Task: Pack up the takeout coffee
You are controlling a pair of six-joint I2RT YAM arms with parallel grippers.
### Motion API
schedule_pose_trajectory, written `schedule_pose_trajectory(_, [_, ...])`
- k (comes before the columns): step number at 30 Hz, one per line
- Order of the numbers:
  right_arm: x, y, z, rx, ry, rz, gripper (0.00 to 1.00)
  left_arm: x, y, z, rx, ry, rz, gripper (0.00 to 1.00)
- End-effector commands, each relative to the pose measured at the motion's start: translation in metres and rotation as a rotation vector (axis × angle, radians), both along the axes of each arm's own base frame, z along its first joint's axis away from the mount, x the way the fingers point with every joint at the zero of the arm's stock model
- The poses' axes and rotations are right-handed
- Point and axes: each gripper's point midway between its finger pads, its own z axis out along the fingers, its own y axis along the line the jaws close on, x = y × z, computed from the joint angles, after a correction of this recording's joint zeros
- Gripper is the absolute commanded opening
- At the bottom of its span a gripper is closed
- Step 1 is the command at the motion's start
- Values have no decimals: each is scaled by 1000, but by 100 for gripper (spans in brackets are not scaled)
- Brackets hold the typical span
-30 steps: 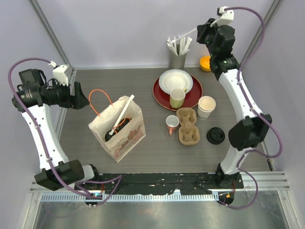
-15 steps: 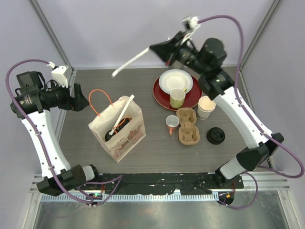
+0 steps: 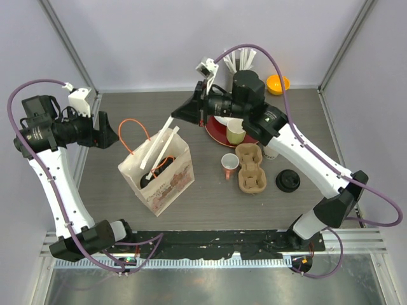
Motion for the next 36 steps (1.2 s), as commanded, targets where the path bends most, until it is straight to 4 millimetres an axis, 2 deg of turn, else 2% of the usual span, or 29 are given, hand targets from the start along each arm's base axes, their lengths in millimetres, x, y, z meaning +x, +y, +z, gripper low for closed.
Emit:
schedule_pose_trajectory(1, [2, 14, -17, -40, 8, -12, 1, -10, -6, 10, -5, -20, -1, 83])
schedule_pose_trajectory(7, [6, 38, -45, -80, 61, 10, 1, -11, -4, 8, 6, -12, 1, 83])
schedule_pose_trajectory(14, [18, 44, -73, -146, 97, -31, 2, -10, -4, 5, 1, -8, -3, 83])
schedule_pose_trajectory(15, [19, 44, -77, -161, 105, -32, 5, -10, -4, 6, 4, -11, -3, 83])
schedule_pose_trajectory(16, [20, 44, -75, -164, 101, -38, 17, -10, -5, 5, 1, -9, -5, 83])
schedule_pose_trajectory(18, [24, 39, -77, -189, 89, -72, 27, -10, -5, 5, 0, -9, -7, 83])
schedule_pose_trajectory(19, [27, 37, -74, -190, 78, -91, 36, -9, -5, 4, -1, -7, -6, 83])
schedule_pose_trajectory(20, [29, 34, -72, -193, 67, -110, 41, -10, -4, 4, 1, -8, -6, 83])
schedule_pose_trajectory(22, [35, 24, -61, -191, 27, -173, 58, -10, -4, 4, 2, -8, -7, 83])
schedule_pose_trajectory(24, [39, 16, -54, -196, 3, -215, 66, -9, -4, 3, 2, -5, -7, 83])
schedule_pose_trajectory(25, [42, 11, -42, -191, -35, -249, 72, -8, -3, 3, 1, -4, -5, 83])
schedule_pose_trajectory(27, [45, 4, -35, -199, -54, -279, 77, -7, -3, 3, 4, -8, -1, 83])
schedule_pose_trajectory(28, [47, -1, -23, -191, -85, -310, 80, -7, -3, 3, 1, -7, 1, 83])
schedule_pose_trajectory(31, [55, -16, -9, -201, -122, -394, 83, -4, 1, 5, 14, -18, 18, 83])
schedule_pose_trajectory(34, [72, -37, -8, -229, -135, -494, 86, 5, 14, 6, 50, -35, 81, 83])
schedule_pose_trajectory(35, [78, -47, -6, -226, -129, -538, 87, 9, 18, 4, 52, -33, 107, 83])
schedule_pose_trajectory(36, [94, -64, -7, -231, -118, -594, 87, 14, 25, 3, 63, -36, 137, 83])
